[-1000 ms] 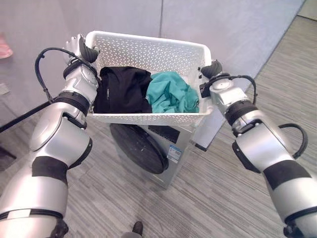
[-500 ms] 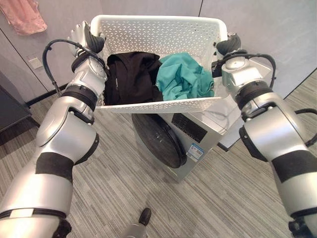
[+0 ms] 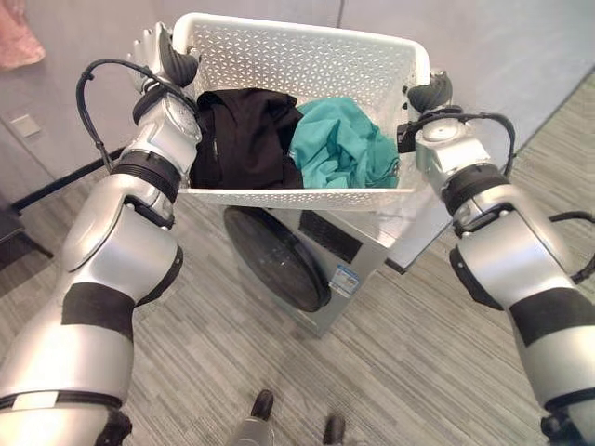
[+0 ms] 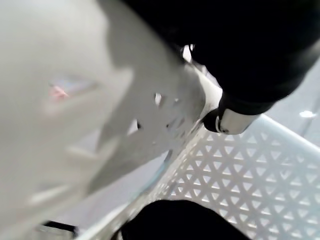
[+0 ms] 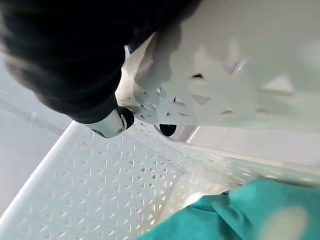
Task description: Grab the laundry basket,head to the washer,open it,put in the laundry and shut it.
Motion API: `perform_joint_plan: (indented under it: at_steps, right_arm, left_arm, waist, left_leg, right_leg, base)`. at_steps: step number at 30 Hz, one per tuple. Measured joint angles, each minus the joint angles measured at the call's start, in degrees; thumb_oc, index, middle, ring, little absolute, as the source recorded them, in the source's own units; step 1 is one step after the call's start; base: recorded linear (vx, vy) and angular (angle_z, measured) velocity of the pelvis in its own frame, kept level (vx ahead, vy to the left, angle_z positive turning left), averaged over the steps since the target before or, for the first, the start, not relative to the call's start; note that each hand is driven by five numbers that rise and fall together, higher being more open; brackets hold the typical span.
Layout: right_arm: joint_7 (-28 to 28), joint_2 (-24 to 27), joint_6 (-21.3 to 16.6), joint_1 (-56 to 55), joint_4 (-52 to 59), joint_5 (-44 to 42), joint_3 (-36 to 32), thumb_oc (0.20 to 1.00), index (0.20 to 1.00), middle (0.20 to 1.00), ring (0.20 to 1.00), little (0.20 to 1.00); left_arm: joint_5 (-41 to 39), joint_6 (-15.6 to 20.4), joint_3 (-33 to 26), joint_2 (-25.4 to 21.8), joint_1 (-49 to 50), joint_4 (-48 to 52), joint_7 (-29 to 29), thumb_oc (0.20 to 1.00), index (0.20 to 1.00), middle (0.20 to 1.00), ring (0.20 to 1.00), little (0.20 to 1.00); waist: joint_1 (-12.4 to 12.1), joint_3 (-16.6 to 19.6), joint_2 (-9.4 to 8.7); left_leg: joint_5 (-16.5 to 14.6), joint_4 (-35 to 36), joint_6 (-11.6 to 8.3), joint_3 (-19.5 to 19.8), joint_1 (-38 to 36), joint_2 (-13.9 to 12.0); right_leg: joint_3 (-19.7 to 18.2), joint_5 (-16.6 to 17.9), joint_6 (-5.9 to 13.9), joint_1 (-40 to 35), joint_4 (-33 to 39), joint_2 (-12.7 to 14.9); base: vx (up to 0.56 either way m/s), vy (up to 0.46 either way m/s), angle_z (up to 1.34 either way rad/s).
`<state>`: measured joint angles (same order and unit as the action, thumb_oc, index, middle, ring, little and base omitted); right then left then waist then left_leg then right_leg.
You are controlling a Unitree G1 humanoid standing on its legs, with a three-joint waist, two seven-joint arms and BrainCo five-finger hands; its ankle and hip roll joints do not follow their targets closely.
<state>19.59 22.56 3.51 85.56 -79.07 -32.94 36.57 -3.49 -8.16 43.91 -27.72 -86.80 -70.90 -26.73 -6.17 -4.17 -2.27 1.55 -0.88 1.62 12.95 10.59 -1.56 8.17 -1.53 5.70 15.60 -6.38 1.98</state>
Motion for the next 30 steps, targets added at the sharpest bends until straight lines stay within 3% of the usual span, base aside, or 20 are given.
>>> perform_joint_plan:
  at_steps: [2,4,5,6,7,8,9,10,12,14,17,19,20,21,22,23,27,28,29,30]
  right_arm:
    - [-0.54,1.86,0.16,-1.24,-0.17,0.09,-0.93,0.200,0.200,0.200,0.200,0.200]
    - [-1.06,3.15,0.18,-1.32,-0.05,0.15,-0.78,0.200,0.200,0.200,0.200,0.200]
    - [-1.31,2.96,0.38,-1.50,0.03,0.24,-1.13,0.200,0.200,0.200,0.200,0.200]
    - [-1.12,2.92,0.82,-1.63,-0.11,0.50,-1.08,0.200,0.200,0.200,0.200,0.200]
    - [-0.99,2.14,1.42,-1.92,-0.33,0.66,-1.09,0.200,0.200,0.200,0.200,0.200]
    - [-0.94,1.49,1.42,-2.08,-0.37,0.66,-1.12,0.200,0.200,0.200,0.200,0.200]
    - [-0.90,1.24,1.44,-2.20,-0.51,0.64,-1.13,0.200,0.200,0.200,0.200,0.200]
    - [-0.90,1.38,1.42,-2.09,-0.33,0.65,-1.15,0.200,0.200,0.200,0.200,0.200]
    - [-0.69,1.09,1.18,-2.00,1.38,0.63,-1.26,0.200,0.200,0.200,0.200,0.200]
    - [-0.64,0.20,1.17,-2.38,1.97,0.56,-1.76,0.200,0.200,0.200,0.200,0.200]
    - [-0.71,0.39,1.04,-5.64,2.28,0.60,-2.59,0.200,0.200,0.200,0.200,0.200]
    - [-0.65,0.45,1.22,-5.83,2.22,0.61,-2.60,0.200,0.200,0.200,0.200,0.200]
    - [-0.67,0.48,1.26,-5.96,2.22,0.63,-2.58,0.200,0.200,0.200,0.200,0.200]
    - [-0.67,0.62,1.35,-5.99,2.13,0.67,-2.58,0.200,0.200,0.200,0.200,0.200]
    - [-0.60,0.86,1.35,-6.27,1.95,0.78,-2.54,0.200,0.200,0.200,0.200,0.200]
    - [-0.64,1.05,1.43,-6.49,1.86,1.24,-2.56,0.200,0.200,0.200,0.200,0.200]
    - [-0.72,0.86,1.81,-5.25,1.67,3.39,-2.61,0.200,0.200,0.200,0.200,0.200]
    - [-0.85,0.82,1.93,-5.30,1.65,3.50,-2.55,0.404,0.404,0.404,0.404,0.404]
    - [-0.85,0.59,2.03,-5.32,1.52,3.85,-2.20,1.000,1.000,1.000,1.000,1.000]
    - [-0.84,0.22,2.09,-5.25,1.43,4.79,-1.72,1.000,1.000,1.000,1.000,1.000]
  left_arm:
    - [-0.57,0.31,-0.92,1.50,1.81,2.66,-0.27,0.200,0.200,0.200,0.200,0.200]
    - [-0.62,0.31,-2.49,1.77,2.13,2.60,-0.14,0.200,0.200,0.200,0.200,0.200]
    - [-0.75,0.32,-2.79,2.55,2.41,2.47,0.09,0.200,0.200,0.200,0.200,0.200]
    - [-0.75,0.32,-2.78,3.31,2.38,2.36,0.25,0.200,0.200,0.200,0.200,0.200]
    - [-0.75,0.26,-2.79,3.20,3.24,2.26,0.36,0.200,0.200,0.200,0.200,0.200]
    - [-0.74,0.10,-2.85,2.69,3.46,2.17,0.59,0.200,0.200,0.200,0.200,0.200]
    - [-0.62,0.06,-2.82,2.43,3.27,2.22,0.85,0.200,0.200,0.200,0.200,0.200]
    - [-0.63,0.06,-2.83,2.33,3.27,2.27,0.87,0.200,0.200,0.200,0.200,0.200]
    - [-0.48,0.08,-2.45,0.51,2.43,2.38,1.95,0.200,0.200,0.200,0.200,0.200]
    - [-0.48,0.08,-2.42,-0.68,2.53,2.44,2.56,0.200,0.200,0.200,0.200,0.200]
    - [-0.36,0.14,-2.06,0.90,4.14,2.43,3.22,0.200,0.200,0.200,0.200,0.200]
    - [-0.36,0.14,-1.81,1.18,4.31,2.20,3.22,0.200,0.200,0.200,0.200,0.200]
    - [-0.38,0.14,-1.47,1.39,4.41,2.00,3.28,0.200,0.200,0.200,0.200,0.200]
    - [-0.43,0.14,-1.48,1.84,4.52,1.65,3.17,0.200,0.200,0.200,0.200,0.200]
    - [-0.42,0.16,-1.37,2.24,4.52,1.51,3.12,0.200,0.200,0.200,0.200,0.200]
    - [-0.44,0.15,-0.35,2.52,4.64,1.32,3.36,0.200,0.200,0.200,0.200,0.200]
    - [-1.03,0.10,-1.01,2.57,4.65,0.50,3.10,0.200,0.200,0.200,0.200,0.200]
    - [-1.06,0.10,-0.96,2.58,4.67,0.50,3.21,0.426,0.426,0.426,0.426,0.426]
    - [-1.05,0.10,-0.92,2.64,4.67,0.24,3.20,1.000,1.000,1.000,1.000,1.000]
    - [-1.06,0.05,-0.89,2.71,4.74,-0.34,3.22,1.000,1.000,1.000,1.000,1.000]
  waist:
    - [1.17,0.09,-0.48]
    - [2.27,-0.31,-1.20]
    - [2.14,-0.33,-1.20]
    - [3.75,-0.63,-0.80]
    - [2.73,-1.07,-1.31]
    - [2.20,-1.36,-1.99]
    - [2.24,-1.48,-3.03]
    - [2.35,-1.54,-3.06]
    - [2.33,-1.55,-3.41]
    - [2.32,-1.74,-3.62]
    - [2.51,-1.55,-3.36]
    - [2.55,-1.12,-2.75]
    - [2.60,0.03,-1.09]
    - [2.92,0.89,0.15]
    - [4.03,1.30,-0.16]
    - [3.65,1.50,-0.42]
    - [2.03,2.02,-0.87]
    - [1.88,2.06,-0.92]
    - [2.18,2.05,-0.91]
    - [2.05,2.20,-0.66]
  left_leg:
    - [-2.74,1.23,-1.15,0.52,-2.18,-0.46]
    - [-3.45,-5.76,-1.91,-0.26,-1.35,-0.25]
    - [-3.93,-14.17,-3.22,-2.61,-0.19,-0.04]
    - [-4.65,-23.89,-4.76,-4.38,3.82,0.19]
    - [-1.85,-34.73,-7.18,-5.51,8.01,-0.57]
    - [-1.04,-37.80,-6.76,-6.48,10.17,-1.91]
    - [-2.01,-34.14,-5.26,-9.05,10.89,-3.21]
    - [-1.98,-31.39,-5.19,-9.35,10.96,-3.69]
    - [-1.00,-17.21,-6.77,-8.09,10.10,-4.30]
    - [0.73,-10.10,-9.03,-5.35,9.35,-4.29]
    - [1.73,-6.69,-8.65,-6.00,5.58,-4.93]
    - [1.96,-5.17,-8.16,-5.98,2.80,-5.02]
    - [3.45,-2.09,-6.32,-6.48,-0.29,-5.12]
    - [3.40,-0.15,-6.28,-7.24,-1.81,-5.43]
    - [5.20,2.84,-6.34,-7.78,-3.56,-4.56]
    - [5.44,4.09,-5.83,-9.49,-5.41,-2.92]
    - [4.72,5.01,-4.50,-12.06,-6.62,0.23]
    - [4.66,5.09,-4.39,-12.15,-6.81,0.35]
    - [4.47,5.26,-4.09,-12.20,-7.01,0.52]
    - [4.51,5.83,-3.93,-12.59,-7.40,0.50]
  right_leg:
    - [-0.30,0.69,-2.26,-0.86,-1.62,-0.14]
    - [2.03,1.76,-4.02,-3.73,1.29,-0.06]
    - [2.90,1.88,-6.20,-5.22,1.83,-0.52]
    - [4.30,1.88,-8.41,-6.76,2.25,-0.99]
    - [4.19,1.94,-10.44,-8.51,2.37,-2.19]
    - [4.01,1.67,-11.12,-9.66,2.95,-2.48]
    - [5.12,2.09,-11.43,-11.33,4.94,-2.83]
    - [5.15,2.20,-11.79,-11.66,5.17,-3.08]
    - [4.11,2.25,-11.86,-12.39,6.10,-4.34]
    - [3.19,2.01,-11.44,-14.09,6.86,-4.87]
    - [2.59,1.16,-10.37,-20.24,10.07,-4.85]
    - [1.04,0.51,-9.44,-21.64,10.82,-4.52]
    - [-0.13,-0.06,-8.34,-21.79,10.78,-4.64]
    - [-0.32,-0.48,-7.61,-21.91,10.79,-4.86]
    - [-0.05,-0.85,-6.76,-22.30,10.65,-3.55]
    - [0.01,-0.98,-5.16,-22.69,10.45,-1.50]
    - [-0.44,-1.45,-2.33,-22.65,11.77,2.45]
    - [-0.40,-1.07,-1.92,-22.58,11.83,2.58]
    - [-0.50,-0.97,-1.84,-22.53,11.83,2.81]
    - [-1.06,-1.02,-1.81,-22.54,11.82,2.80]
  base:
    - [0.26,-0.140,1.05]
    - [0.15,-0.169,0.69]
    - [0.06,-0.161,0.73]
    - [0.10,-0.171,0.57]
    - [0.08,-0.119,0.36]
    - [0.21,-0.088,-0.02]
    - [0.13,-0.016,0.07]
    - [0.20,-0.007,0.21]
    - [0.17,0.041,-0.14]
    - [0.36,0.137,-0.39]
    - [0.25,0.138,-0.24]
    - [0.24,0.176,-0.38]
    - [0.21,0.165,-0.44]
    - [0.17,0.155,-0.17]
    - [0.10,0.107,-0.14]
    - [0.10,0.108,-0.16]
    - [0.10,0.146,-0.31]
    - [0.09,0.149,-0.27]
    - [0.06,0.106,-0.14]
    - [0.02,0.092,-0.20]
